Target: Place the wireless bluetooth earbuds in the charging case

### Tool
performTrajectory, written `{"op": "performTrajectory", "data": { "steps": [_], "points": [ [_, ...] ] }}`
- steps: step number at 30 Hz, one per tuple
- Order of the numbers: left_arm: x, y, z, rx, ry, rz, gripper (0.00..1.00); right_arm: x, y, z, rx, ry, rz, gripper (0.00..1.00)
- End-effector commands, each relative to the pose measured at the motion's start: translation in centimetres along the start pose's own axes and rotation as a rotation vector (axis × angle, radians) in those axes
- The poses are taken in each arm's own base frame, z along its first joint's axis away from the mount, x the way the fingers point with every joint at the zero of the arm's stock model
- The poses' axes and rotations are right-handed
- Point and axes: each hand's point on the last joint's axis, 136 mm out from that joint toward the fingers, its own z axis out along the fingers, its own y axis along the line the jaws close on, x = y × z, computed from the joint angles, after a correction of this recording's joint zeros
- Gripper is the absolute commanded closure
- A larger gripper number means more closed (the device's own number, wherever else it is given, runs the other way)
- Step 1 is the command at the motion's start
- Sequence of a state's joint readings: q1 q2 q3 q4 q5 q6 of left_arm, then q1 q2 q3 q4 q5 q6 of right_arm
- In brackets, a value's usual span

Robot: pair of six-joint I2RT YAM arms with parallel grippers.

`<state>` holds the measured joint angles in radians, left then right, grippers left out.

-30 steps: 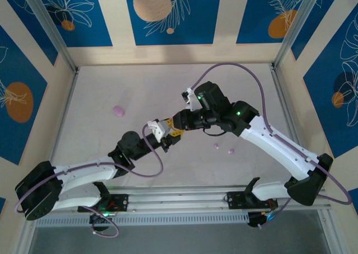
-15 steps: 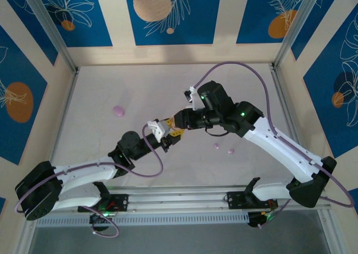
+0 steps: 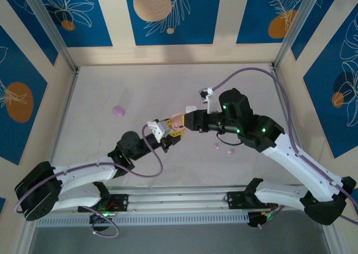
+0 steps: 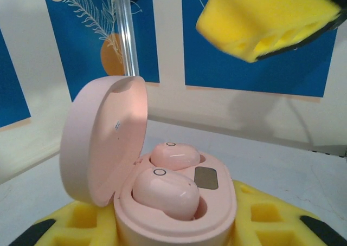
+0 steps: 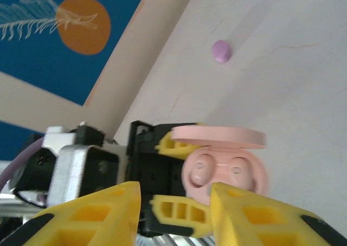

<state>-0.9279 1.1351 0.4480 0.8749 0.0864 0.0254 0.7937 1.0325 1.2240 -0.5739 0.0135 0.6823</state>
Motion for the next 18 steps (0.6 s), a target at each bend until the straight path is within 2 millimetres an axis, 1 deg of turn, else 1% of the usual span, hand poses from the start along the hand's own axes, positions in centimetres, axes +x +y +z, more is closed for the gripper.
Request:
{"op": "performTrajectory", "data": {
  "steps": [1,4,10,14,18],
  "points": [
    [-2.2,-1.5,-0.2,0.076,-0.063,-0.004,0.68,-1.2,-1.4,-0.6,0.025,-0.076,0.071,0.59],
    [-2.1,-2.2,-0.3,0.116,-0.054,-0.013,0.68,-1.2,-2.2,-0.5,0.014,-0.066,0.130,0.57],
    [-2.1,-3.0,-0.4,0.163,-0.040,-0.021,0.68,-1.2,-2.7,0.1,-0.037,-0.015,0.232,0.53],
    [-2.3,-3.5,-0.4,0.196,-0.036,-0.028,0.68,-0.7,-2.6,1.1,-0.069,0.060,0.283,0.50],
    [-2.6,-3.7,-0.3,0.205,-0.040,-0.029,0.68,0.1,-3.1,2.3,-0.046,0.144,0.309,0.49]
  ]
}}
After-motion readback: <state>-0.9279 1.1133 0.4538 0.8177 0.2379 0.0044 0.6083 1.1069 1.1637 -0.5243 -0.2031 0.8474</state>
